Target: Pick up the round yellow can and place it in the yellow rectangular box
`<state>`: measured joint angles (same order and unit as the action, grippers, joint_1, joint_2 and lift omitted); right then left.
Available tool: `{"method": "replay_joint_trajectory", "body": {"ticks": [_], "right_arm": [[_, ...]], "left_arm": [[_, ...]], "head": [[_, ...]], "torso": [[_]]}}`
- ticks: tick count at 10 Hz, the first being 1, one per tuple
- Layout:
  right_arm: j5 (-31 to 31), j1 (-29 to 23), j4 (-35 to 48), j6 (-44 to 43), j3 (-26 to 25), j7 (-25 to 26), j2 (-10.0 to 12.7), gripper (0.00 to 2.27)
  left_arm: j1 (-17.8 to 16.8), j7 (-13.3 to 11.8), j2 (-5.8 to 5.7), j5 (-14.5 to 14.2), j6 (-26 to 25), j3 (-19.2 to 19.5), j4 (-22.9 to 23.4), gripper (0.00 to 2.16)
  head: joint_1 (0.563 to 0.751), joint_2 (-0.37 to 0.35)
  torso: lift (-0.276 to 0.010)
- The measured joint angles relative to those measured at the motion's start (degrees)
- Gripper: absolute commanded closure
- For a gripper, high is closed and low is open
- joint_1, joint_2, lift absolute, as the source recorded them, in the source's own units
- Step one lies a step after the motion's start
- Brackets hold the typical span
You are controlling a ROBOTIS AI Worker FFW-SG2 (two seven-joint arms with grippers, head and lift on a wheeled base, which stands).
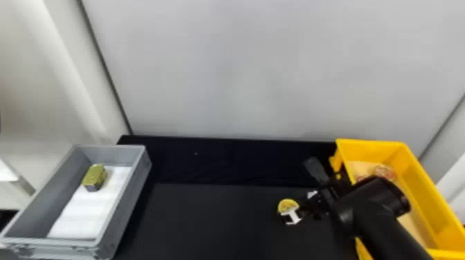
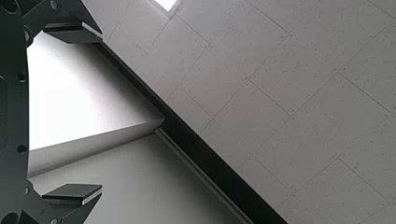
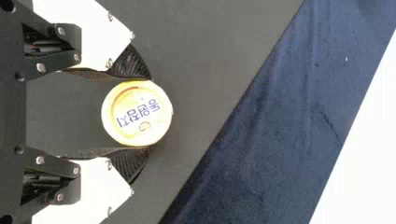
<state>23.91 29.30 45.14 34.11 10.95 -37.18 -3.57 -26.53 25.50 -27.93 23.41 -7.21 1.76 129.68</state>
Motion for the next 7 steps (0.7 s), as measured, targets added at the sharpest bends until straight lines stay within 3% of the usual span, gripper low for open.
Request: {"method": "replay_joint_trajectory", "body": {"ticks": [4,7], "right_arm": [[0.0,-0.7,2.1,1.2,-0.2,-0.8,-0.3,0.63],[-0.2,-3.4,11.3,8.2,-0.3,-1.9,-1.2,0.62]], "left_arm": [[0.2,-0.1,-0.04,0.0,-0.2,0.2,0.2,0.14],[0.2,-0.5,-0.2,-0.1,-0.7,0.2,0.4,0.14]], "head": [[0.663,0.054],[0.663,0.054]], "torso": [[-0.01],[-0.01]]}}
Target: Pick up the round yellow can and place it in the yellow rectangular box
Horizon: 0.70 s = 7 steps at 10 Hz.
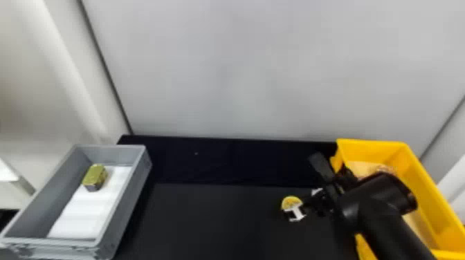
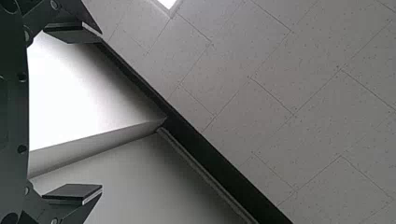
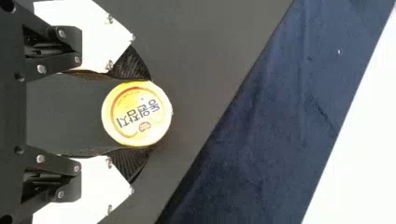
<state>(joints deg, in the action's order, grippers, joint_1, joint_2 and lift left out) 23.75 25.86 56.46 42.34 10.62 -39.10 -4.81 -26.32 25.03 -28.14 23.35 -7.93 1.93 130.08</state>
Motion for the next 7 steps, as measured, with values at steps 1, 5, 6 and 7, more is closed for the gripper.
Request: {"method": "replay_joint_trajectory", "body": {"ticks": [1,5,6,7], "right_arm": [[-0.2,-1.2,5.2,3.5,-0.3,-0.3,-0.6,0.63],[0.9,-2.4,23.6,15.3,-2.0,-4.9,-4.6,0.63],[1.7,-1.9,26.4,17.1,-2.3,-6.0,-5.8,0.63],[2.7,-1.1,28.2,18.3,-2.6,-6.9,-7.1,0.62]], "left_arm": [[0.0,-0.1,-0.12,0.0,-0.2,0.0,0.1,0.14],[0.4,-0.5,-0.7,-0.1,-1.3,0.0,0.6,0.14],[0.5,-0.7,-0.95,-0.1,-1.6,0.0,0.7,0.14],[0.5,-1.0,-1.31,-0.2,-2.1,0.0,0.9,0.14]], "head": [[0.663,0.054],[0.663,0.054],[0.663,0.054],[0.663,0.054]], "torso": [[-0.01],[-0.01],[-0.01],[-0.01]]}}
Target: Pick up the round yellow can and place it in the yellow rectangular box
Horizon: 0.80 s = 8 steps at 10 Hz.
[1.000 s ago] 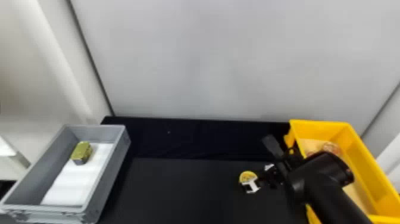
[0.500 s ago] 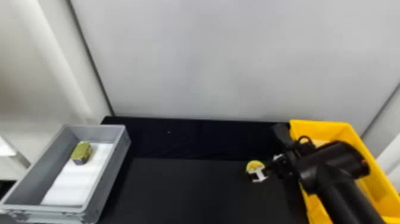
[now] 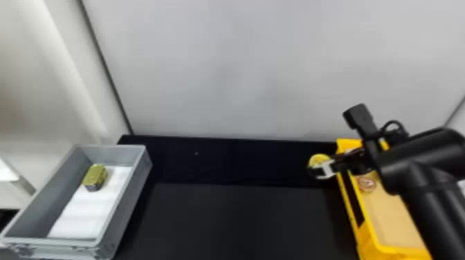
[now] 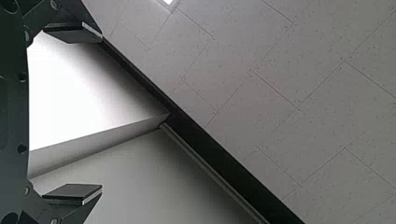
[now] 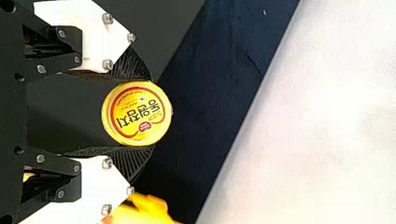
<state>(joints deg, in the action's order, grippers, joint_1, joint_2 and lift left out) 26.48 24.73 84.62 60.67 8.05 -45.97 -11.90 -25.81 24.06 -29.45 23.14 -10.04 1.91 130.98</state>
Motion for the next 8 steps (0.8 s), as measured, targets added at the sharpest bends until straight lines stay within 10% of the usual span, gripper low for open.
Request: {"method": "replay_joint_trajectory", "body": {"ticks": [8], "right_arm": [[5.7,0.5,-2.6,0.4,-12.0,0.1,-8.0,0.63]], "left_arm": [[-1.6,-1.5,-1.63,-0.2,-4.1,-1.0,1.8,0.14]], "head": [[0.663,0.054]], "torso": [[-0.01]]}}
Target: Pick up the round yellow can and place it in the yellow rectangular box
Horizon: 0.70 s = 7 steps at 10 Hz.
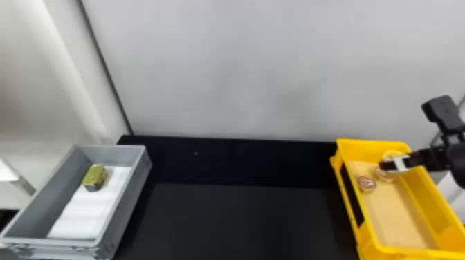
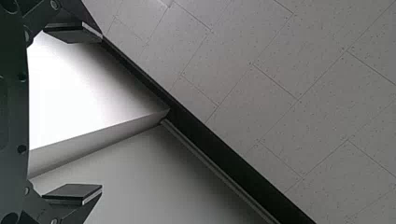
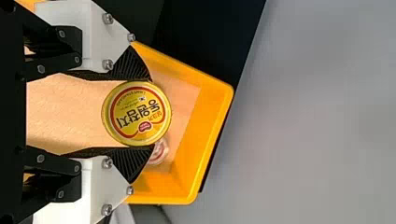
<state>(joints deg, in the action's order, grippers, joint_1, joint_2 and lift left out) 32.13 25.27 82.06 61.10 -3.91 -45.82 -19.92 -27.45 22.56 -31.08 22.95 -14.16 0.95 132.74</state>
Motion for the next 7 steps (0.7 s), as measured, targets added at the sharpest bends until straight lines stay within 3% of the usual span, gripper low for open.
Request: {"method": "replay_joint_trajectory", "body": {"ticks": [7], "right_arm": [[3.2,-3.1,-11.2,-6.7,-9.5,0.6,0.0,0.62]], "left_arm": [[-1.1,-0.1,0.52,0.1,0.2,-0.4,0.1,0.14]], "head": [[0.663,0.054]], "torso": [[-0.01]]}}
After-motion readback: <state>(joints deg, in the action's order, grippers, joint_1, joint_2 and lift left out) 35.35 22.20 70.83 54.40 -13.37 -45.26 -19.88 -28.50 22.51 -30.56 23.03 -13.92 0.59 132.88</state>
